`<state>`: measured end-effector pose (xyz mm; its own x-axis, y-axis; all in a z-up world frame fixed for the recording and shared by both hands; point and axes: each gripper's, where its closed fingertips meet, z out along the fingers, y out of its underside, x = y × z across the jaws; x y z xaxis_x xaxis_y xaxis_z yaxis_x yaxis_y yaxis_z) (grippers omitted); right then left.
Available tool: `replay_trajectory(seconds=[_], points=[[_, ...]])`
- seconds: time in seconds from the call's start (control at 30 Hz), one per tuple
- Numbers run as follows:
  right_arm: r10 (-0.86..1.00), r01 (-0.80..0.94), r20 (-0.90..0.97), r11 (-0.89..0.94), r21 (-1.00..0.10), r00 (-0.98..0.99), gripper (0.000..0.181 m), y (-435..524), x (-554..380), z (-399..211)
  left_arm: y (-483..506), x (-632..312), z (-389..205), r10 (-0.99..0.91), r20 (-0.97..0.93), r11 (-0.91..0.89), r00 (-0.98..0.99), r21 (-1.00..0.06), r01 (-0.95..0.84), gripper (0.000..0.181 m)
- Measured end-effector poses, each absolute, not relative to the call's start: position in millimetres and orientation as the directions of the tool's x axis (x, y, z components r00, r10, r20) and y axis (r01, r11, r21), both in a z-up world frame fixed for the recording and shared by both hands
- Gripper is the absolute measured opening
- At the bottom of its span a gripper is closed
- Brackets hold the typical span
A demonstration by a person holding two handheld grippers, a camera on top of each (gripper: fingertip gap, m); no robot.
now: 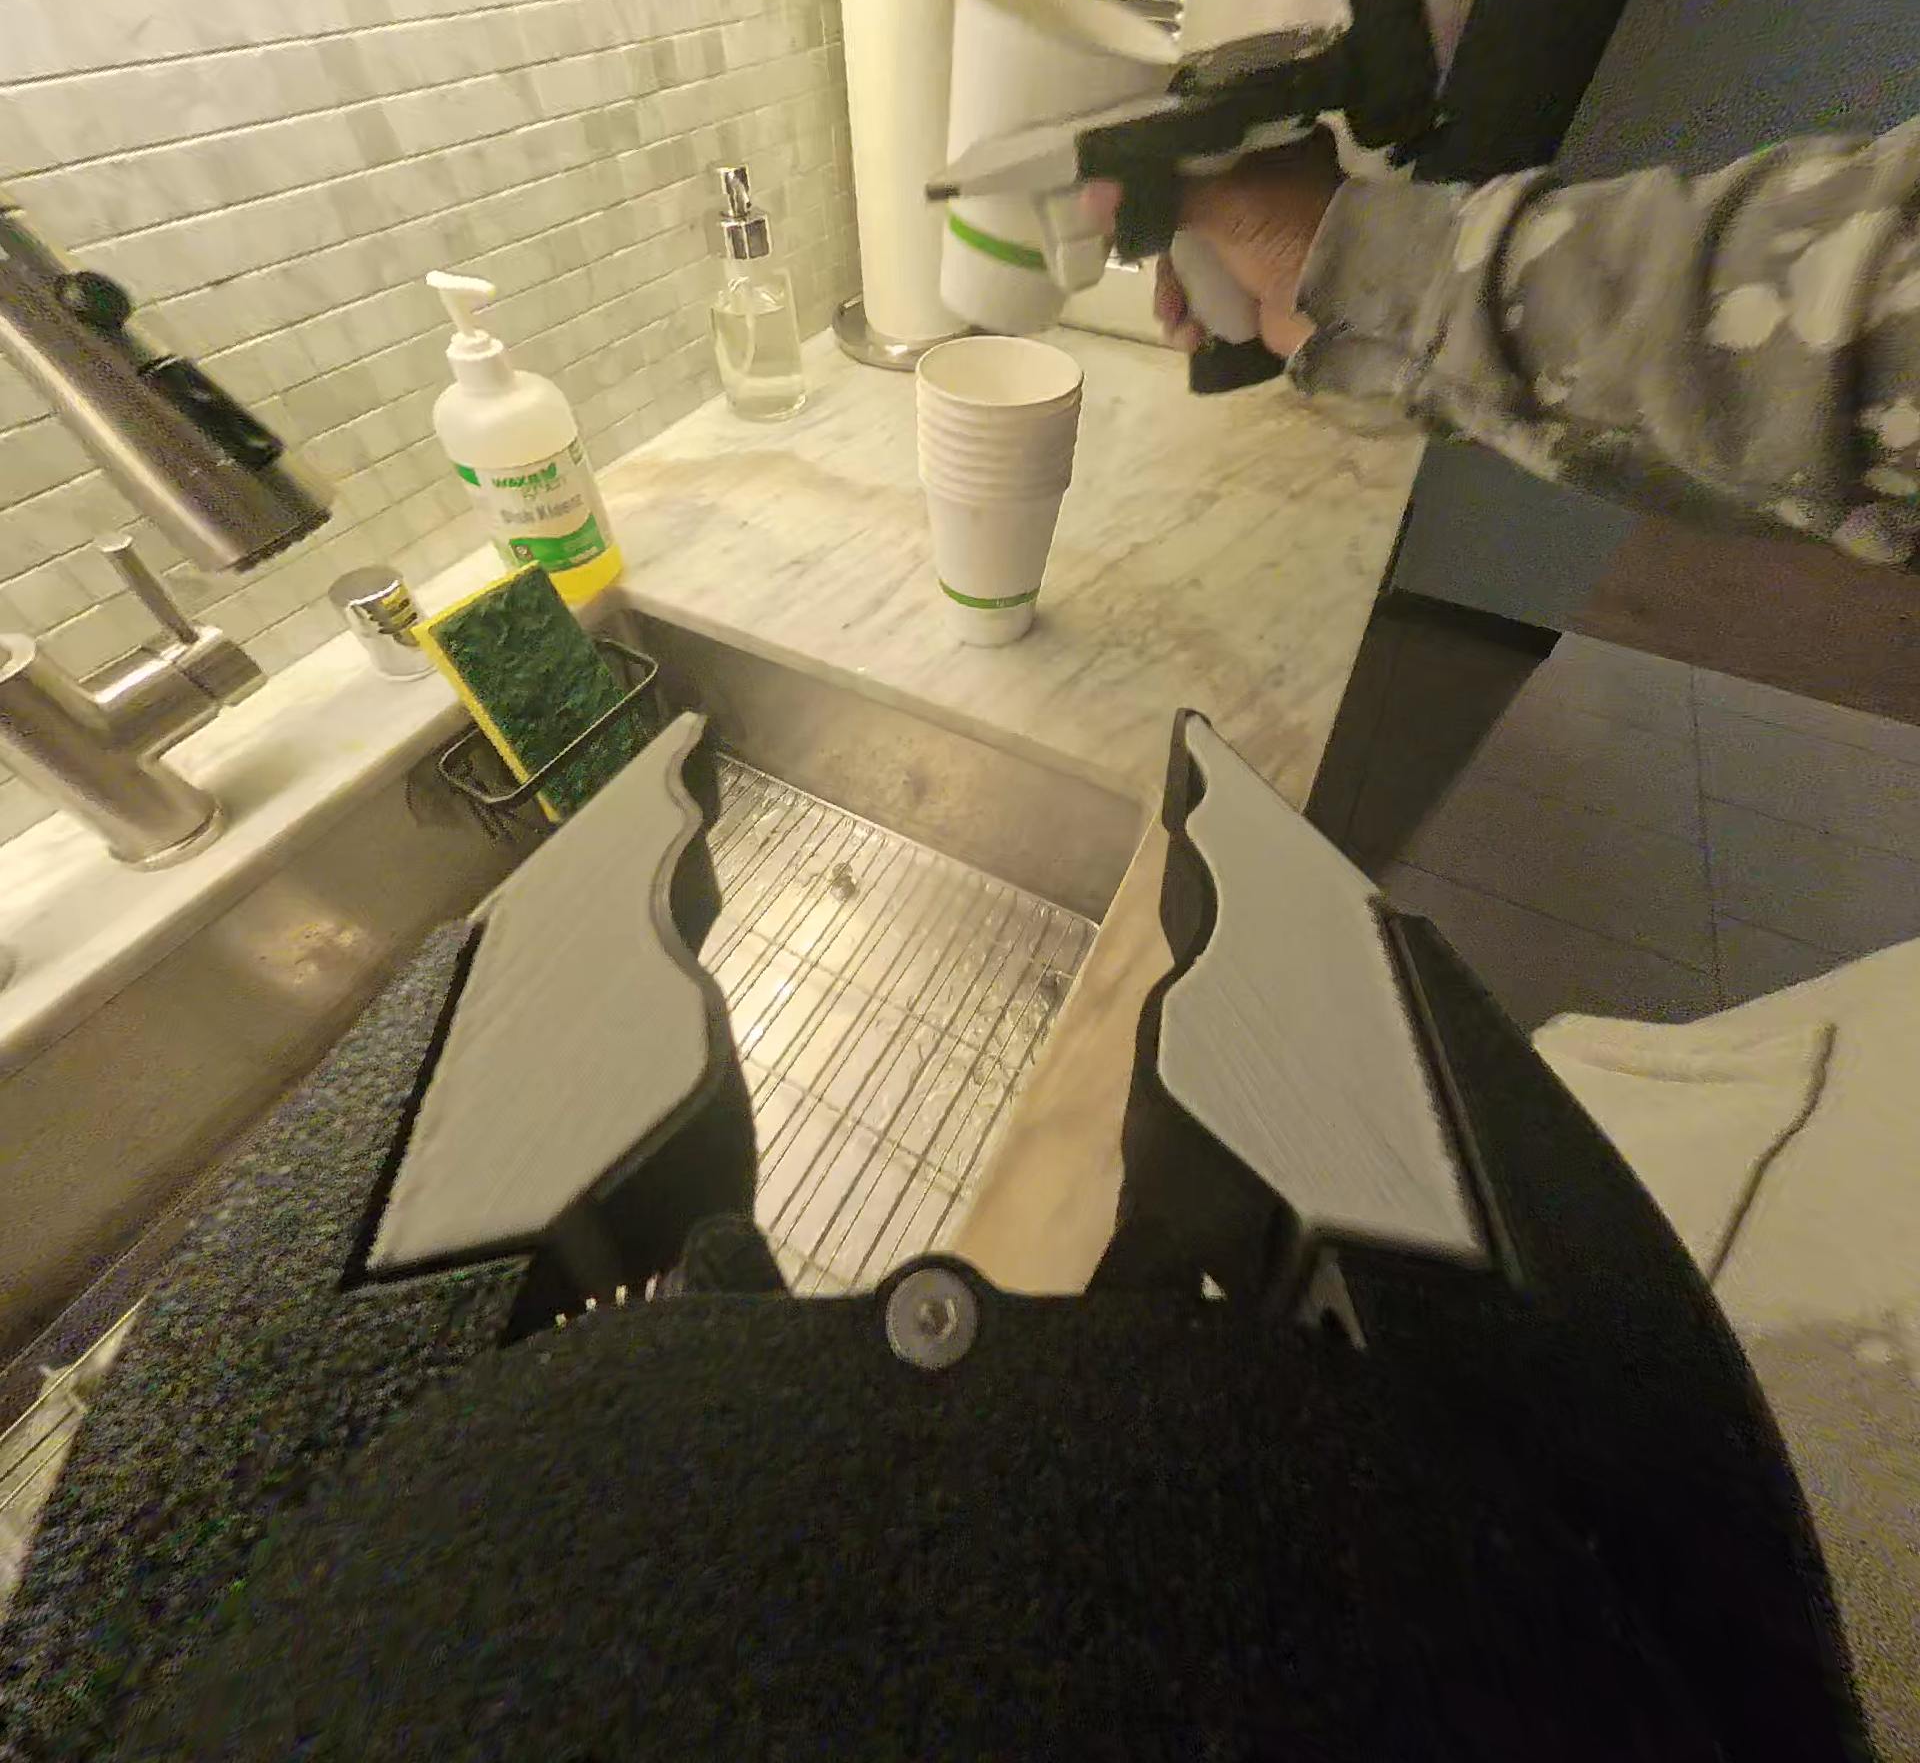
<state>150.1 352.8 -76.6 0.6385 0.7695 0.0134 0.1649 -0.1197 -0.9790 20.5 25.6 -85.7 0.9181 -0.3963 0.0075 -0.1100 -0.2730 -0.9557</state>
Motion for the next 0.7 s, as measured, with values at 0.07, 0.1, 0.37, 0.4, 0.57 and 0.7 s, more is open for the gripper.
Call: replay_trajectory(seconds=[0.07,0.1,0.37,0.4,0.57,0.7], points=[[0.771,0.187,0.01,-0.141,-0.972,0.637,0.101,359,148,-94,33,30,-84,-0.397,0.006,-0.275,0.918,-0.955,-0.113,0.086],[0.772,0.195,0.011,-0.146,-0.97,0.636,0.101,361,147,-101,37,35,-84,-0.397,0.006,-0.278,0.918,-0.954,-0.114,0.086],[0.765,0.249,0.011,-0.195,-0.949,0.644,0.114,360,149,-145,54,49,-89,-0.371,0.003,-0.303,0.929,-0.946,-0.118,0.086],[0.767,0.255,0.015,-0.195,-0.947,0.641,0.122,359,149,-148,56,50,-90,-0.368,0.003,-0.305,0.93,-0.945,-0.118,0.086],[0.787,0.265,-0.029,-0.242,-0.933,0.617,0.152,349,156,-152,61,54,-93,-0.365,-0.004,-0.317,0.931,-0.94,-0.128,0.086],[0.781,0.202,0.0,-0.161,-0.966,0.625,0.128,345,173,-114,62,54,-96,-0.359,-0.003,-0.324,0.933,-0.937,-0.128,0.086]])
